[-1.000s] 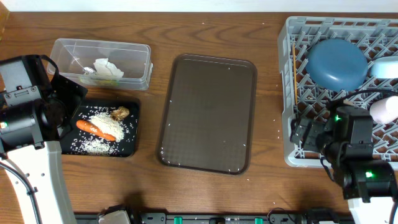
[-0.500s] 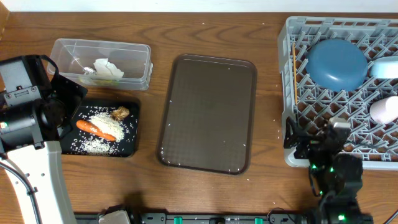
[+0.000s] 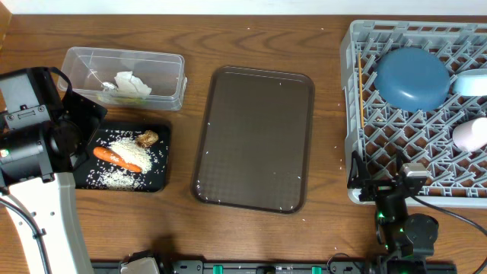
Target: Sort waste into correct bins and load items into the dishwasher rack
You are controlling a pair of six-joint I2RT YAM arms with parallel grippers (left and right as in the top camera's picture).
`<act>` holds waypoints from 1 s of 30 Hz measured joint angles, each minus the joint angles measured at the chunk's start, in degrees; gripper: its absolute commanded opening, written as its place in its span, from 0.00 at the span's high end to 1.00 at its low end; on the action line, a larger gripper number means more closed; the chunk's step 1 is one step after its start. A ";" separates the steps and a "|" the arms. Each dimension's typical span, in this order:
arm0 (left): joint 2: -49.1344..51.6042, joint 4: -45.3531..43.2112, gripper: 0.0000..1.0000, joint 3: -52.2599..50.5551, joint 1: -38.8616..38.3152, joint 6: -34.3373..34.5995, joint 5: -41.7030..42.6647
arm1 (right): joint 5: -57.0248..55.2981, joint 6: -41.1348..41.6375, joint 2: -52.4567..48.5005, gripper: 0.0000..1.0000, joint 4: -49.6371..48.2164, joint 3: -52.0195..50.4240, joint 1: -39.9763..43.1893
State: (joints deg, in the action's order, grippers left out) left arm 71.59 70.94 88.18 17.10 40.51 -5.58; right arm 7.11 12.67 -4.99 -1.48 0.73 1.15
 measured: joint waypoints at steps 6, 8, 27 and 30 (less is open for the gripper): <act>0.00 0.02 0.02 0.00 0.00 0.00 0.00 | 0.42 -4.33 3.82 0.01 4.70 -0.22 0.76; 0.00 0.00 0.02 0.00 0.00 0.00 0.00 | 0.33 -5.62 4.07 0.01 4.94 -0.22 1.68; 0.00 0.00 0.02 0.00 0.00 0.00 0.00 | 0.17 -7.32 4.15 0.01 5.03 -0.22 1.68; 0.00 0.00 0.02 0.00 0.00 0.00 0.00 | 0.17 -7.32 4.15 0.01 5.03 -0.22 1.68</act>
State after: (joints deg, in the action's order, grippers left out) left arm 71.59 70.94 88.18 17.10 40.51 -5.58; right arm 7.29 5.34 -0.84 3.55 0.51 2.83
